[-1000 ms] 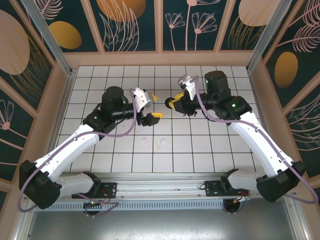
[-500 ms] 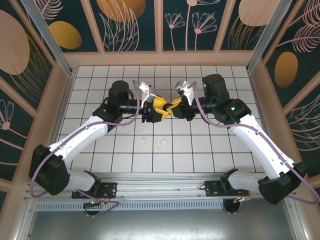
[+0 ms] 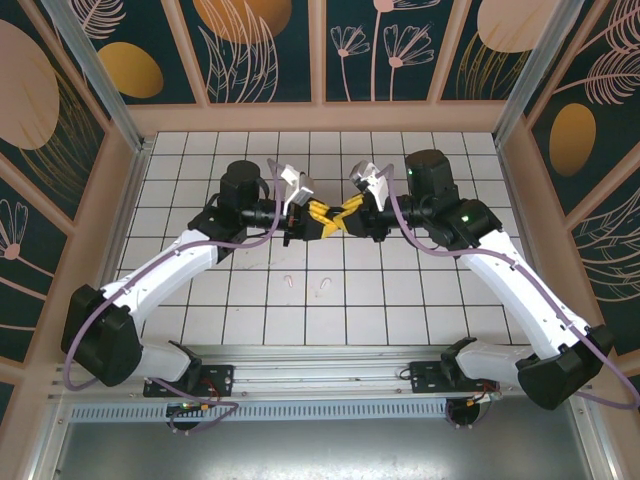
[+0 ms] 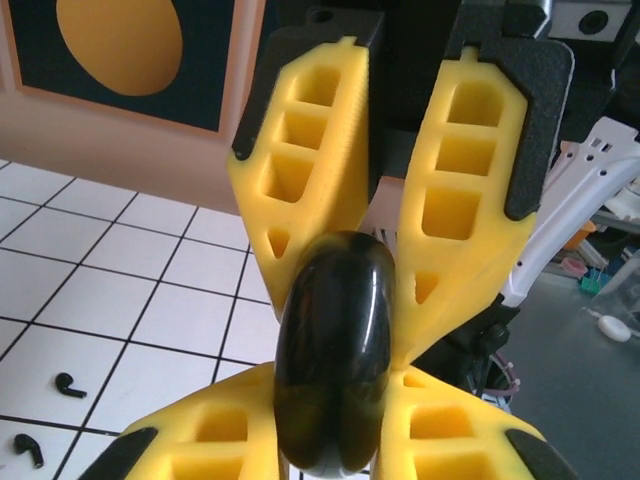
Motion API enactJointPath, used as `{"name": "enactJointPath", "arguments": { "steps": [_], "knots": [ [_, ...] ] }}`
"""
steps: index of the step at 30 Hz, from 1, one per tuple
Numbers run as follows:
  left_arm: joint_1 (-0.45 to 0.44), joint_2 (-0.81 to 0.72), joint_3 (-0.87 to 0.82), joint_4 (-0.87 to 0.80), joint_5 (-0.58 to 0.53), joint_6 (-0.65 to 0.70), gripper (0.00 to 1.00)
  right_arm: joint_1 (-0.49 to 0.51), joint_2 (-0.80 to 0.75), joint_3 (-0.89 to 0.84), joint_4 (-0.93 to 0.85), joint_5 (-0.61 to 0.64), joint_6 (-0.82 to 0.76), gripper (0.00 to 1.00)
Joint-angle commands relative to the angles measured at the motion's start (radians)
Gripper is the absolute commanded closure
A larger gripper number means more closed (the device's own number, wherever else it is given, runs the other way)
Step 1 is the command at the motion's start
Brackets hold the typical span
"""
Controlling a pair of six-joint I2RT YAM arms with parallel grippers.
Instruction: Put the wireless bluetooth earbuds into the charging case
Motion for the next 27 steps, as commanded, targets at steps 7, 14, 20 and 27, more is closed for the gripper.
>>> {"name": "enactJointPath", "arguments": {
  "steps": [7, 14, 20, 27],
  "knots": [
    [0.001, -0.057, -0.034, 0.034, -0.020, 0.014, 0.98, -0.050, -0.027, -0.076, 0.185, -0.076, 0.134, 0.55],
    [0.000, -0.087, -0.071, 0.065, -0.026, 0.006, 1.00, -0.127, 0.003, -0.122, 0.260, -0.100, 0.263, 0.52],
    [0.000, -0.100, -0.085, 0.086, -0.058, -0.005, 1.00, -0.131, 0.038, -0.138, 0.290, -0.140, 0.317, 0.52],
    [0.000, -0.131, -0.127, 0.097, -0.197, -0.009, 1.00, -0.137, -0.003, -0.133, 0.284, -0.116, 0.361, 0.47]
  ]
}}
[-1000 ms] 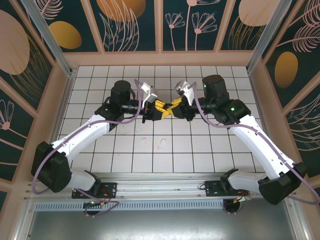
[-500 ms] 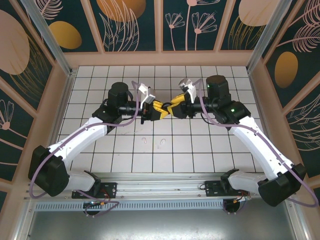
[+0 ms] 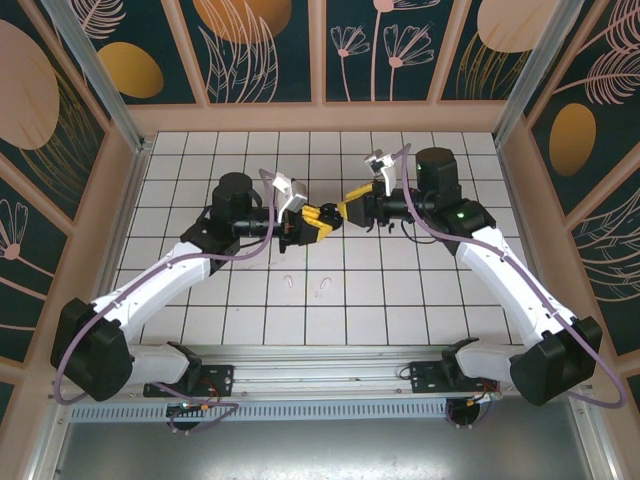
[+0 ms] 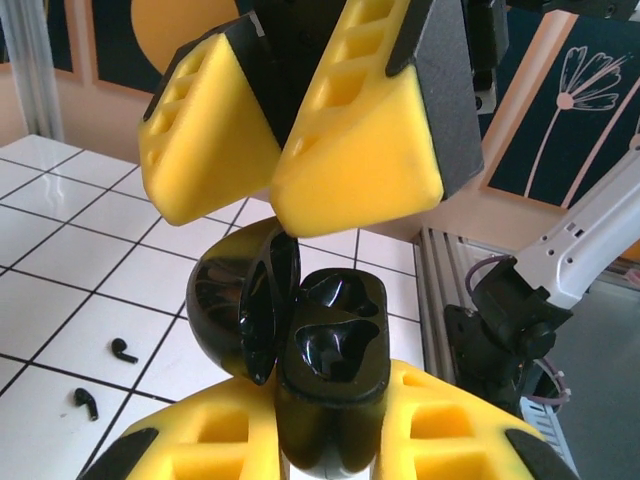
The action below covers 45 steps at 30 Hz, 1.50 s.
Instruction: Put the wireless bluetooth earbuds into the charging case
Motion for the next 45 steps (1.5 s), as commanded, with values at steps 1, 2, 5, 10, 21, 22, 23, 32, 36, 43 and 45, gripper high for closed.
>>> {"name": "enactJointPath", "arguments": {
  "steps": [1, 2, 5, 10, 21, 22, 23, 32, 36, 43, 45],
  "knots": [
    [-0.004, -0.039, -0.016, 0.062, -0.075, -0.005, 1.00, -0.015, -0.044, -0.019, 0.043, -0.002, 0.052, 0.46],
    [-0.004, -0.041, -0.020, 0.064, -0.088, -0.005, 1.00, -0.020, -0.060, -0.034, 0.064, -0.010, 0.073, 0.45],
    [-0.003, -0.044, -0.028, 0.075, -0.112, -0.018, 1.00, -0.025, -0.094, -0.072, 0.101, -0.004, 0.113, 0.44],
    [-0.003, -0.042, -0.031, 0.071, -0.146, -0.020, 1.00, -0.036, -0.105, -0.077, 0.068, 0.054, 0.136, 0.44],
    [-0.003, -0.045, -0.075, 0.065, -0.224, -0.020, 1.00, -0.121, 0.056, -0.068, -0.100, 0.336, 0.380, 0.55],
    [-0.004, -0.045, -0.084, 0.069, -0.238, -0.020, 1.00, -0.123, 0.076, -0.069, -0.105, 0.352, 0.390, 0.56],
    [-0.004, -0.046, -0.089, 0.069, -0.250, -0.020, 1.00, -0.124, 0.100, -0.069, -0.106, 0.362, 0.403, 0.57],
    [-0.004, -0.053, -0.133, 0.041, -0.333, 0.043, 1.00, -0.127, 0.286, -0.079, -0.054, 0.424, 0.533, 0.65],
    [-0.004, -0.049, -0.131, 0.020, -0.347, 0.079, 1.00, -0.125, 0.353, -0.079, -0.008, 0.459, 0.580, 0.67],
    [-0.004, -0.034, -0.193, 0.137, -0.355, 0.043, 1.00, -0.103, 0.450, -0.052, 0.038, 0.588, 0.615, 0.73],
    [-0.003, -0.038, -0.217, 0.183, -0.356, 0.019, 1.00, -0.088, 0.454, -0.051, 0.047, 0.601, 0.624, 0.74]
  ]
}}
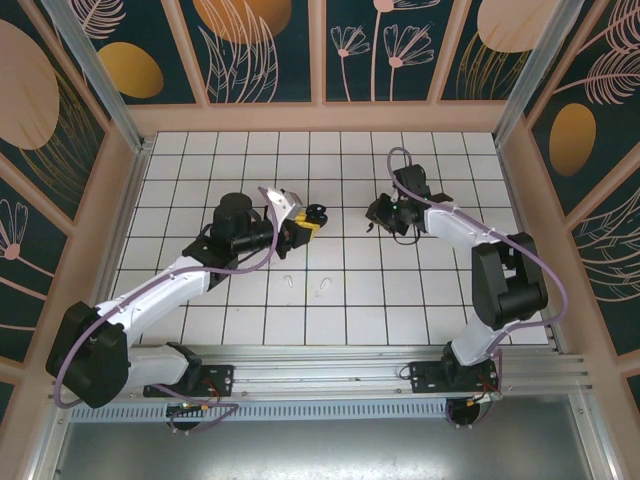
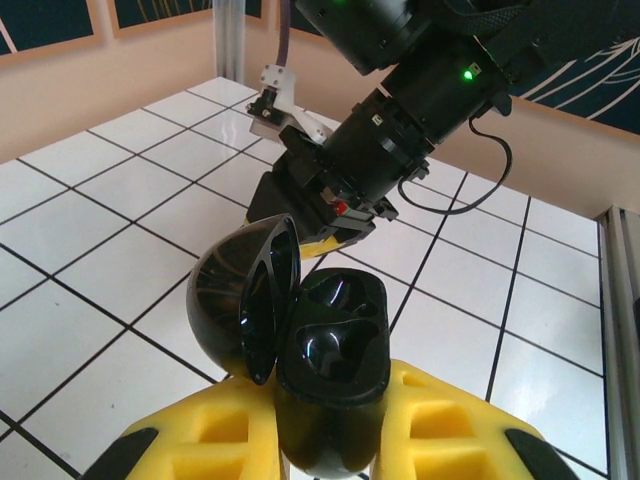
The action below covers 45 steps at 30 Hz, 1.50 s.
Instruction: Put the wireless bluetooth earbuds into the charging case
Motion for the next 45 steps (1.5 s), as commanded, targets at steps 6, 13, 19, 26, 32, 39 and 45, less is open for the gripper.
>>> {"name": "enactJointPath", "arguments": {
  "steps": [6, 13, 19, 26, 32, 39, 45],
  "knots": [
    [-0.003, -0.034, -0.115, 0.203, -0.034, -0.109, 1.00, 0.045, 0.060, 0.062, -0.015, 0.134, 0.018, 0.75],
    [-0.003, -0.044, -0.124, 0.151, -0.047, -0.076, 1.00, 0.063, 0.095, 0.086, -0.044, 0.170, 0.011, 0.75],
    [-0.002, -0.038, -0.128, 0.164, -0.028, -0.109, 1.00, 0.053, 0.151, 0.116, -0.076, 0.172, 0.018, 0.71],
    [-0.002, -0.038, -0.130, 0.157, -0.027, -0.107, 1.00, 0.049, 0.206, 0.153, -0.093, 0.185, 0.018, 0.71],
    [-0.002, -0.044, -0.132, 0.155, -0.040, -0.104, 1.00, 0.034, 0.227, 0.168, -0.117, 0.189, 0.017, 0.69],
    [-0.002, -0.044, -0.128, 0.138, -0.050, -0.096, 1.00, 0.030, 0.255, 0.182, -0.108, 0.169, 0.018, 0.68],
    [-0.002, -0.050, -0.124, 0.128, -0.060, -0.082, 1.00, 0.030, 0.279, 0.199, -0.110, 0.169, 0.013, 0.68]
  ]
}}
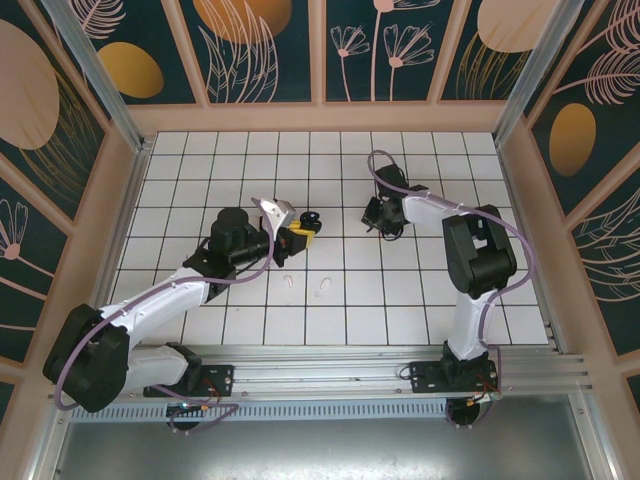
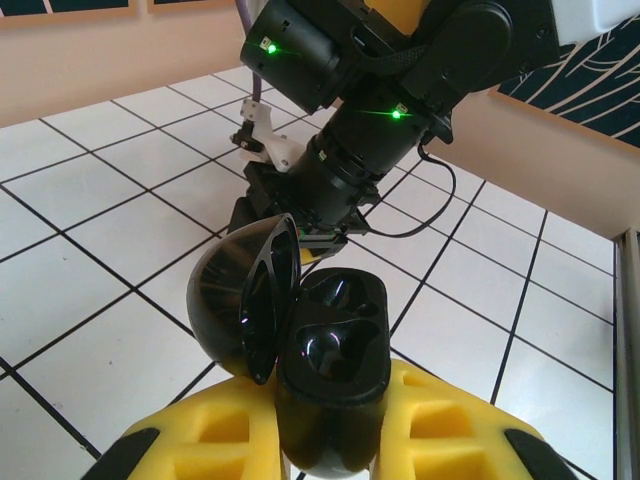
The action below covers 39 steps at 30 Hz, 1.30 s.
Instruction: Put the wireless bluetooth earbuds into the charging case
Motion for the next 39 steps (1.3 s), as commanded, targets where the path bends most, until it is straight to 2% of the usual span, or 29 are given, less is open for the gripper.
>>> {"name": "enactJointPath", "arguments": {
  "steps": [1, 6, 16, 24, 39],
  "knots": [
    [-0.003, -0.024, -0.002, 0.004, -0.011, 0.012, 1.00, -0.005, 0.029, 0.035, -0.028, 0.004, 0.006, 0.68],
    [-0.002, -0.022, -0.001, 0.000, -0.013, 0.011, 1.00, -0.005, 0.055, 0.052, -0.036, 0.004, -0.002, 0.68],
    [-0.002, -0.016, 0.009, -0.015, -0.014, 0.018, 1.00, 0.003, 0.083, 0.086, -0.067, 0.014, -0.035, 0.75],
    [-0.003, -0.020, 0.014, -0.026, -0.016, 0.017, 1.00, 0.043, 0.074, 0.129, -0.140, 0.083, -0.094, 0.79],
    [-0.003, -0.028, 0.017, -0.039, -0.007, -0.005, 1.00, 0.085, 0.076, 0.159, -0.172, 0.107, -0.116, 0.81]
  ]
}}
